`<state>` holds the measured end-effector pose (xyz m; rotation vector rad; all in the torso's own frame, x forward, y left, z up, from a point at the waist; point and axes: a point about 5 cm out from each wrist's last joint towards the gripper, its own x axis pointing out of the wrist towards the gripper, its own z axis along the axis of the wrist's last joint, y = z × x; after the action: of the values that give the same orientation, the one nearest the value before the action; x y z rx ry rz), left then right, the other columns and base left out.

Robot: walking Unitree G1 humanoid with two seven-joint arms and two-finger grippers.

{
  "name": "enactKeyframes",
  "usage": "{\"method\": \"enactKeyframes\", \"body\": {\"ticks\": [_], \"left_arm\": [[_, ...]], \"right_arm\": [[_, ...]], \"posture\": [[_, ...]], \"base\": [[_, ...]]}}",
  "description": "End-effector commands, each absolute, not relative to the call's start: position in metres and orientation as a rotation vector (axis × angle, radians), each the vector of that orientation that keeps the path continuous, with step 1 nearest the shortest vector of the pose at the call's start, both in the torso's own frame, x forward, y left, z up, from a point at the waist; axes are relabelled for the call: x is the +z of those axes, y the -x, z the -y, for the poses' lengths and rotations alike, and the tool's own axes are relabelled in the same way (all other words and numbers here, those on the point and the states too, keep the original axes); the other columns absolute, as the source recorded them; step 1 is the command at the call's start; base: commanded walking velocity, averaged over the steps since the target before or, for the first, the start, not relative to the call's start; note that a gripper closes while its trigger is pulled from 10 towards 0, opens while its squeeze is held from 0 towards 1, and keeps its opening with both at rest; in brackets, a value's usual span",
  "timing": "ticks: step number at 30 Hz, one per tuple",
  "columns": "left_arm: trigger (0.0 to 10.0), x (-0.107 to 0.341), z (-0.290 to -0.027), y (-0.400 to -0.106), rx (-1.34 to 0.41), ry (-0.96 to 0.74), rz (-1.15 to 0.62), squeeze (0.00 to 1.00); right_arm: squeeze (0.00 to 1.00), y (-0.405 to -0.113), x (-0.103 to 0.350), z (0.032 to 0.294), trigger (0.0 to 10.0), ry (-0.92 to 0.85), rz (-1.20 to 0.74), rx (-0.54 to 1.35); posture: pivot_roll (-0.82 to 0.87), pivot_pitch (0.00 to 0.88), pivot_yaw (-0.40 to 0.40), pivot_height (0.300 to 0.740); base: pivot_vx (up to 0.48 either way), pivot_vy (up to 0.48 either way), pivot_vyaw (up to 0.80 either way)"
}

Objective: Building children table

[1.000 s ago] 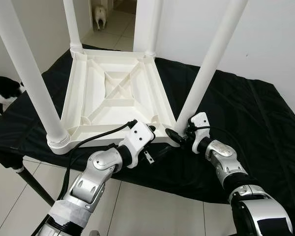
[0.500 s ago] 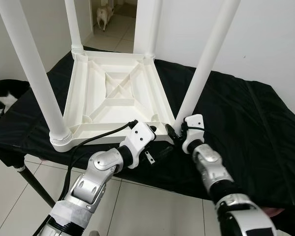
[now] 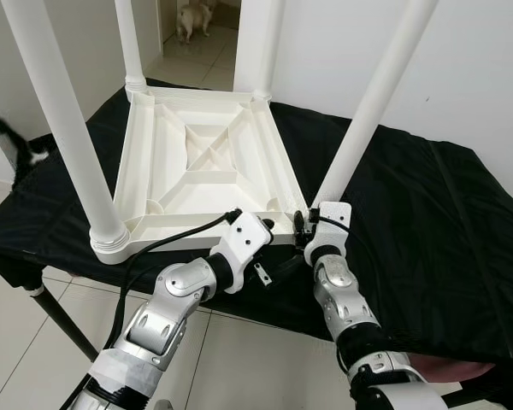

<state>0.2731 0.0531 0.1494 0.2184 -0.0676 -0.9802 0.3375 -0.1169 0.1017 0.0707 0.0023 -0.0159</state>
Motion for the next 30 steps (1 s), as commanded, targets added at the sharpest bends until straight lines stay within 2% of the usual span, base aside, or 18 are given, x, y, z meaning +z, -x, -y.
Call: {"method": "enactKeyframes", "body": {"ticks": [1, 9, 10, 12, 19, 24, 30], "left_arm": [[10.0, 0.149, -0.053, -0.274, -0.945, -0.228, 0.074, 0.0], [10.0, 0.15, -0.053, -0.274, -0.942, -0.228, 0.075, 0.0], [10.0, 0.15, -0.053, -0.274, -0.942, -0.228, 0.075, 0.0], [10.0, 0.15, -0.053, -0.274, -0.942, -0.228, 0.075, 0.0], [10.0, 0.151, -0.053, -0.276, -0.944, -0.231, 0.079, 0.0], [10.0, 0.153, -0.054, -0.278, -0.948, -0.237, 0.085, 0.0], [10.0, 0.153, -0.054, -0.278, -0.948, -0.239, 0.086, 0.0]], "right_arm": [[1.0, -0.336, 0.104, 0.126, 10.0, -0.101, 0.018, -0.006], [1.0, -0.332, 0.108, 0.132, 10.0, -0.104, 0.057, 0.131], [0.0, -0.33, 0.104, 0.143, 10.0, -0.057, 0.039, 0.253], [0.0, -0.33, 0.104, 0.143, 10.0, -0.057, 0.039, 0.253], [0.0, -0.332, 0.105, 0.165, 10.0, 0.082, 0.016, 0.466], [0.0, -0.343, 0.116, 0.167, 10.0, 0.099, 0.008, 0.606], [0.0, -0.346, 0.12, 0.167, 10.0, 0.102, 0.012, 0.636]], "posture": [[0.01, 0.0, -0.109, 0.74], [0.01, 0.0, -0.108, 0.74], [0.0, 0.0, -0.104, 0.74], [0.0, 0.0, -0.104, 0.74], [0.0, 0.0, -0.095, 0.74], [0.0, 0.0, -0.082, 0.74], [0.0, 0.0, -0.082, 0.74]], "base": [[0.0, 0.0, 0.0], [0.0, 0.0, 0.0], [0.0, 0.0, 0.0], [0.0, 0.0, 0.0], [0.0, 0.0, 0.0], [0.0, 0.0, 0.0], [0.0, 0.0, 0.0]]}}
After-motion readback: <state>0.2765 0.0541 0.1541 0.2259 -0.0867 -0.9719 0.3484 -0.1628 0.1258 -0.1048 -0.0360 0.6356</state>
